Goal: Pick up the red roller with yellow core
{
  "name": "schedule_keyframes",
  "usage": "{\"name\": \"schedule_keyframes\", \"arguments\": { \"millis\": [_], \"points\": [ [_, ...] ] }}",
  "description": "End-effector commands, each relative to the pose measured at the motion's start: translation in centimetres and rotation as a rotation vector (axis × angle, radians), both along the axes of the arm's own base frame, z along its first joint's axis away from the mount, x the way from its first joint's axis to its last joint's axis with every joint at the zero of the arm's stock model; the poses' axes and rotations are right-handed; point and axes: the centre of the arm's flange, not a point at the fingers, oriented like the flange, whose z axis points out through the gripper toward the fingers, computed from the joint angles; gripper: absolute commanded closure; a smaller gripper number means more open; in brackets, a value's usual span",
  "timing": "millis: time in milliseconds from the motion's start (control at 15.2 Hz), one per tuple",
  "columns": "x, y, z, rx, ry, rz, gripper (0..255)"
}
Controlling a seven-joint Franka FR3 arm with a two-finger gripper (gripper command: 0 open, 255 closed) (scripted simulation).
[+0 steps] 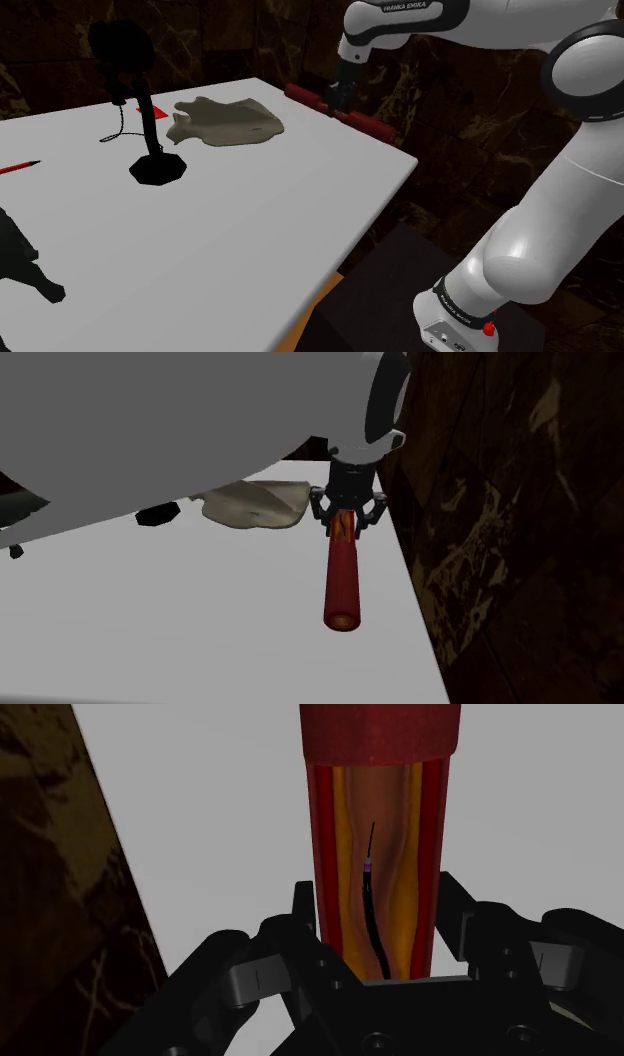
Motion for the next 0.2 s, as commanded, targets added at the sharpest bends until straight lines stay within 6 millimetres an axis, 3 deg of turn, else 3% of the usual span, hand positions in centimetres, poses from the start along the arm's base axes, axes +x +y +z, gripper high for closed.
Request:
{"name": "schedule_keyframes", "arguments": {
  "millis": [0,132],
  "points": [
    [-0.02,0.01,1.24,0.0,-0.001,0.0,255],
    [-0.02,0.01,1.31,0.0,-0.001,0.0,255]
  ]
}}
